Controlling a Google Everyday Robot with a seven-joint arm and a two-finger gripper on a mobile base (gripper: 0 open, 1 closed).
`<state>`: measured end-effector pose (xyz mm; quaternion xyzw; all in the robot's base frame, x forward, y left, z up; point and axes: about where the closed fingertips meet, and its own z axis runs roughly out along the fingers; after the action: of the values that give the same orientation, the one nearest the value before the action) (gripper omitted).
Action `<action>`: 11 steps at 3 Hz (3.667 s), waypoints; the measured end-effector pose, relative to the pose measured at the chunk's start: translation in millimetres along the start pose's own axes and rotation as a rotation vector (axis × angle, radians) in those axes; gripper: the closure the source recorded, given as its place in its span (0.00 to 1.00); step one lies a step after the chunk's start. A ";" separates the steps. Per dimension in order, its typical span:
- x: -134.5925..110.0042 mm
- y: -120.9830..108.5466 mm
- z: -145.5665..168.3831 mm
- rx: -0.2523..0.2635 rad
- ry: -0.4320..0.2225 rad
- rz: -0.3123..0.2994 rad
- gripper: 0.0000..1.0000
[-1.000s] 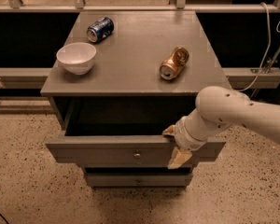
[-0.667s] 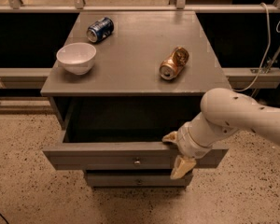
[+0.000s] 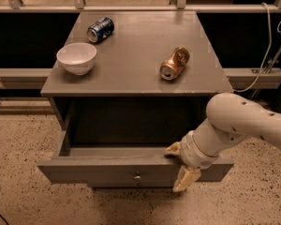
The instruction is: Open top drawer
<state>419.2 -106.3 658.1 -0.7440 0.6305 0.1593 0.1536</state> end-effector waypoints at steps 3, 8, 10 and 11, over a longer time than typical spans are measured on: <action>-19.0 -1.1 -54.6 0.035 0.020 -0.040 0.28; -47.4 -32.2 36.8 -0.044 -0.010 0.033 1.00; -53.2 -3.2 30.0 -0.124 -0.031 0.008 1.00; -50.7 37.6 2.6 -0.168 -0.051 0.001 1.00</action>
Offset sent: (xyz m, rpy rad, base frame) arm -0.0277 -0.0096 0.0607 0.0001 -0.0032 0.0247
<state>374.2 -66.0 676.5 -0.7496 0.6112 0.2306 0.1067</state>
